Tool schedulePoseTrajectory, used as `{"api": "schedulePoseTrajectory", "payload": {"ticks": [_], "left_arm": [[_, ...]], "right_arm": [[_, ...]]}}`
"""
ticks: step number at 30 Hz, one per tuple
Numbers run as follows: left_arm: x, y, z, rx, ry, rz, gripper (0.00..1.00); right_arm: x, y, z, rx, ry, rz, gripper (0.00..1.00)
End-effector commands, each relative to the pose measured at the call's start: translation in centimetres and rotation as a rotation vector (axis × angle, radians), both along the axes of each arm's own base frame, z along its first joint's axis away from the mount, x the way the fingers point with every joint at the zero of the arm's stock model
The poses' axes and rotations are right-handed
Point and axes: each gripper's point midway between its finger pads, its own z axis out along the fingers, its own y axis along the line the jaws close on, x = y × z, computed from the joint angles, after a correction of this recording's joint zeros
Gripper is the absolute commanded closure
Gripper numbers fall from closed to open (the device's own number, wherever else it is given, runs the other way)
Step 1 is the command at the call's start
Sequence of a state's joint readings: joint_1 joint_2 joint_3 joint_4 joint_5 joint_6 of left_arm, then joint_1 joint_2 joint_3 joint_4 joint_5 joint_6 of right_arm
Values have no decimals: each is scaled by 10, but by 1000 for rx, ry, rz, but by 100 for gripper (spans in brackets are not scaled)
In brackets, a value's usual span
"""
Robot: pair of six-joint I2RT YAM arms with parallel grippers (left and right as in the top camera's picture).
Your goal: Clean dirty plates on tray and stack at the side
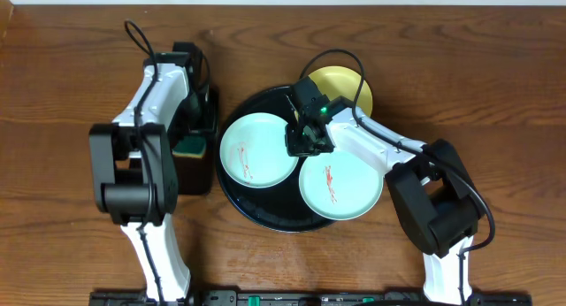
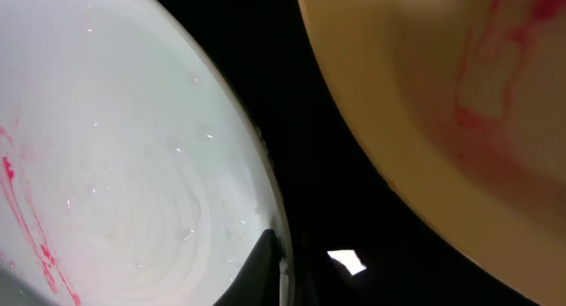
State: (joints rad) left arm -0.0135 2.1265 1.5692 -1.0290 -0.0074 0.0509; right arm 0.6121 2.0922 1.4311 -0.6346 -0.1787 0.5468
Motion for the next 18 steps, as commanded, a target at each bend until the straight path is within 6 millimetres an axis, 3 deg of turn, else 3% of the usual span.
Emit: {"api": "schedulePoseTrajectory", "payload": {"ticks": [1, 6, 13, 16, 18], "left_arm": [[-4, 11, -8, 2, 22, 7, 32], [1, 18, -11, 2, 5, 25, 33], [7, 18, -16, -2, -22, 28, 51], [5, 17, -22, -9, -23, 29, 65], [2, 17, -25, -9, -19, 29, 81]], "right_arm": [[1, 0, -6, -15, 3, -6, 91], [1, 0, -6, -14, 1, -6, 90], [1, 0, -6, -14, 1, -6, 90], [1, 0, -6, -14, 1, -6, 90], [1, 0, -6, -14, 1, -6, 89]]}}
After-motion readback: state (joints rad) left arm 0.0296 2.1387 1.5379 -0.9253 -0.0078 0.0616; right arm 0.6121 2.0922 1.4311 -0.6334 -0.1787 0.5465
